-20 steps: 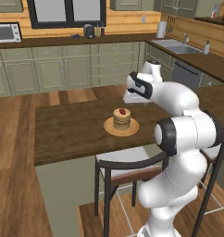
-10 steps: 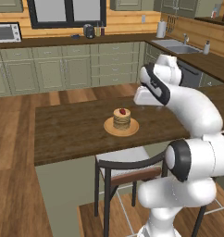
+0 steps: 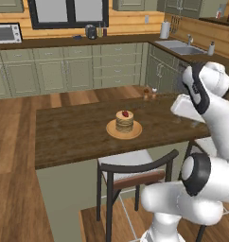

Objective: Take the strawberry from the fridge and place it on top of the pancake, located on the dining counter.

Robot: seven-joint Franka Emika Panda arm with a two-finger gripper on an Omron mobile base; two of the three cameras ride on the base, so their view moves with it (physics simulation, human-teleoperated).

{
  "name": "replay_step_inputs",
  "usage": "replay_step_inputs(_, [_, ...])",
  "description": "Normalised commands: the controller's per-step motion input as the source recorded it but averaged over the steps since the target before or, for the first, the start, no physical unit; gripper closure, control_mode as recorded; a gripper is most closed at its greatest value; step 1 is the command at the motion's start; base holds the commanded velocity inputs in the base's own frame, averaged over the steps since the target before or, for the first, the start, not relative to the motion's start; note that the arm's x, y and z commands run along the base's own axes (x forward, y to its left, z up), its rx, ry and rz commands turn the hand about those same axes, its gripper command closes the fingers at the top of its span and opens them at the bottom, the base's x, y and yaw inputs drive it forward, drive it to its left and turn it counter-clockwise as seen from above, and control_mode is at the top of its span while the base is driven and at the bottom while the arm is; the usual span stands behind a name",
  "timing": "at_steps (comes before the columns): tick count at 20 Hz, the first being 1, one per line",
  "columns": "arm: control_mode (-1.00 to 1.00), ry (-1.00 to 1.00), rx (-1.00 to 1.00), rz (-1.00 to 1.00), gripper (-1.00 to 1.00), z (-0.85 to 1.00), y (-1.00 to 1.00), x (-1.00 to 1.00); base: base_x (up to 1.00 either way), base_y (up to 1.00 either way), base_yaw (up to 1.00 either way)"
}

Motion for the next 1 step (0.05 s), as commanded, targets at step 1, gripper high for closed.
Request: replay_step_inputs(1, [-1.00,0.09,0.13,0.00,-1.00,0.00,-0.71,-1.00,0.00,0.00,0.00])
